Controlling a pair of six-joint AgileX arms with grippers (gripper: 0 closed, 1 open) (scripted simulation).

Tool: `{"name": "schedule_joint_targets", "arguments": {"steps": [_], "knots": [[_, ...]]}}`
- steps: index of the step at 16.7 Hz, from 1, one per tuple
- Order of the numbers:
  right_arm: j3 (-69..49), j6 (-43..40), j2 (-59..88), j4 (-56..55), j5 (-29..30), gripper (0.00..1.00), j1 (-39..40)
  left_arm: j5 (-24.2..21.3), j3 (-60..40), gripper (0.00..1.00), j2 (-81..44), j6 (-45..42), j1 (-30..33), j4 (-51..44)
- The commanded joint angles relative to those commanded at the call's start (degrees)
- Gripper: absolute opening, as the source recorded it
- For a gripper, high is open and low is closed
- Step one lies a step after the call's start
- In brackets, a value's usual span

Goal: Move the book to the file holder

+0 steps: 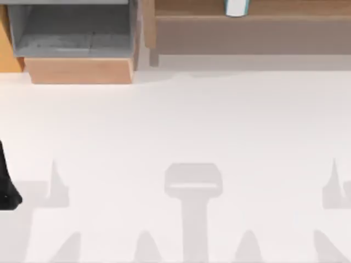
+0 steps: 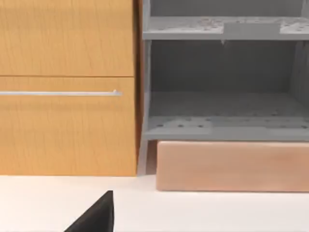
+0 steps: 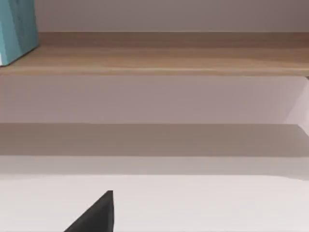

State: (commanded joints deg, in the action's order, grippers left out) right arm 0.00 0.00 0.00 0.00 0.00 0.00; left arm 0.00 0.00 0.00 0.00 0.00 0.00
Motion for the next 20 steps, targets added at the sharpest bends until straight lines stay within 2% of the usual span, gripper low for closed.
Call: {"name": "schedule_joint_targets", "arguments": {"steps": [4, 9, 14, 20], "knots": [[0.00, 0.00, 0.00, 0.00, 0.00, 1.00, 0.00, 0.61, -1.26, 1.00, -1.63, 0.07, 0.73, 0.48], [0.00, 0.00, 0.00, 0.00, 0.00, 1.00, 0.00, 5.54, -11.69, 1.00, -14.90, 0.54, 6.56, 4.33], [0.00, 0.00, 0.00, 0.00, 0.00, 1.00, 0.00, 13.72, -30.44, 1.00, -38.65, 1.04, 16.09, 10.57], [0.00, 0.00, 0.00, 0.00, 0.00, 1.00, 0.00, 25.03, -58.80, 1.00, -75.14, 1.07, 28.99, 18.89]]}}
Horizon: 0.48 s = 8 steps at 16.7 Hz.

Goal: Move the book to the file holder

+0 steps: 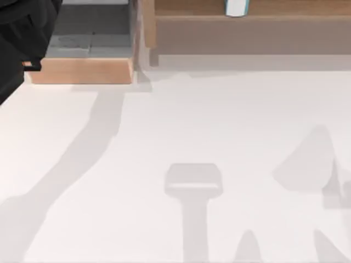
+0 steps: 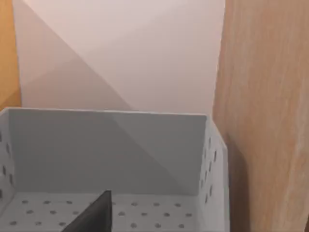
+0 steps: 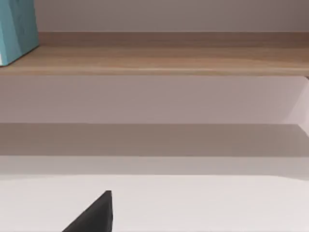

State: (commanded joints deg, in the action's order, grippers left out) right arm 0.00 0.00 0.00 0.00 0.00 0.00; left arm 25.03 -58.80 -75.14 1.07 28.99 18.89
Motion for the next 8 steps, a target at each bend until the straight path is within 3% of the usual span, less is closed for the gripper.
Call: {"name": "schedule_joint_targets", "arguments": {"steps": [8], "knots": [[0.00, 0.00, 0.00, 0.00, 0.00, 1.00, 0.00, 13.15, -35.04, 1.00, -45.64, -0.99, 13.41, 9.05]]}}
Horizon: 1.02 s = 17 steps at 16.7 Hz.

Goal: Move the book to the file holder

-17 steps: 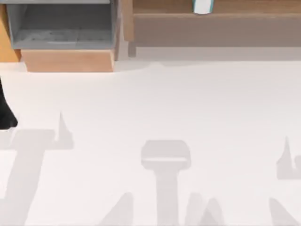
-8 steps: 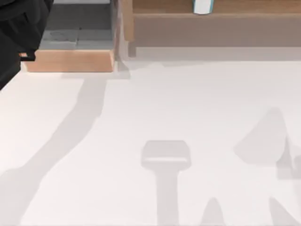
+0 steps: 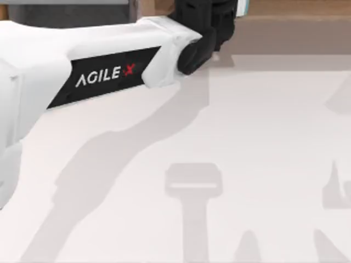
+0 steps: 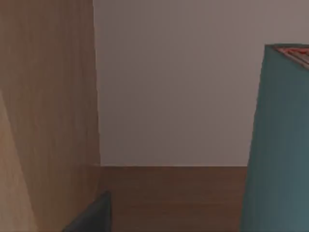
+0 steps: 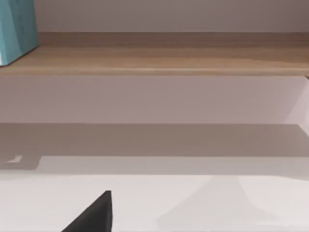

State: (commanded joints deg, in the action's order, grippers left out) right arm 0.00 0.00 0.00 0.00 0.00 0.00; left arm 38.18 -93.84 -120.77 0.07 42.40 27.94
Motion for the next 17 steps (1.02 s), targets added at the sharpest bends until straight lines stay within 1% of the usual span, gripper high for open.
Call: {"name": "schedule_joint_targets", "arguments": {"steps": [3, 6, 13, 17], "knots": [[0.00, 0.00, 0.00, 0.00, 0.00, 1.00, 0.00, 3.29, -9.14, 1.00, -11.31, -0.45, 2.52, 2.09], [0.00, 0.00, 0.00, 0.00, 0.00, 1.00, 0.00, 5.20, -14.56, 1.00, -17.47, -0.74, 3.73, 3.27], [0.00, 0.00, 0.00, 0.00, 0.00, 1.00, 0.00, 5.35, -15.39, 1.00, -18.44, -0.76, 3.59, 3.30], [0.00, 0.00, 0.00, 0.00, 0.00, 1.00, 0.00, 4.57, -19.58, 1.00, -20.67, -0.72, 2.99, 1.51]]}}
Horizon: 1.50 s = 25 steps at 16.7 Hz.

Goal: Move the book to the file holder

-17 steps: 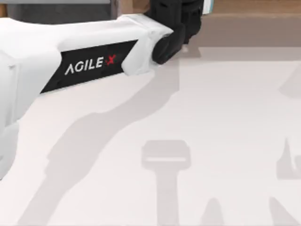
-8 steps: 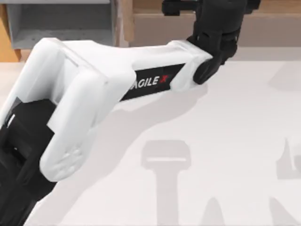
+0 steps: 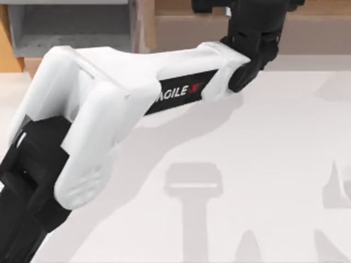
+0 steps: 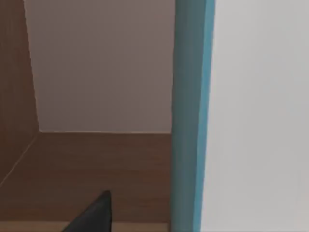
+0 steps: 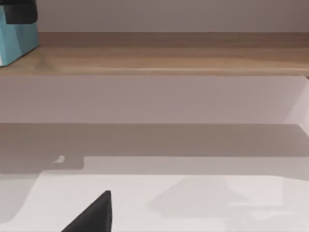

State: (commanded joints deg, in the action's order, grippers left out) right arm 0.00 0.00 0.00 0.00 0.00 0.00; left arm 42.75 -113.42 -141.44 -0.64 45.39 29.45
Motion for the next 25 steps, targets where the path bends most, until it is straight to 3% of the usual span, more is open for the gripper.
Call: {"name": "schedule_joint_targets", "arguments": {"steps": [7, 20, 25], "knots": [[0.00, 0.00, 0.00, 0.00, 0.00, 1.00, 0.00, -0.53, -2.83, 1.00, -1.51, 0.04, -0.52, -1.36], [0.00, 0.00, 0.00, 0.00, 0.00, 1.00, 0.00, -0.53, -2.83, 0.02, -1.51, 0.04, -0.52, -1.36], [0.00, 0.00, 0.00, 0.00, 0.00, 1.00, 0.00, -0.53, -2.83, 0.00, -1.51, 0.04, -0.52, -1.36]]}}
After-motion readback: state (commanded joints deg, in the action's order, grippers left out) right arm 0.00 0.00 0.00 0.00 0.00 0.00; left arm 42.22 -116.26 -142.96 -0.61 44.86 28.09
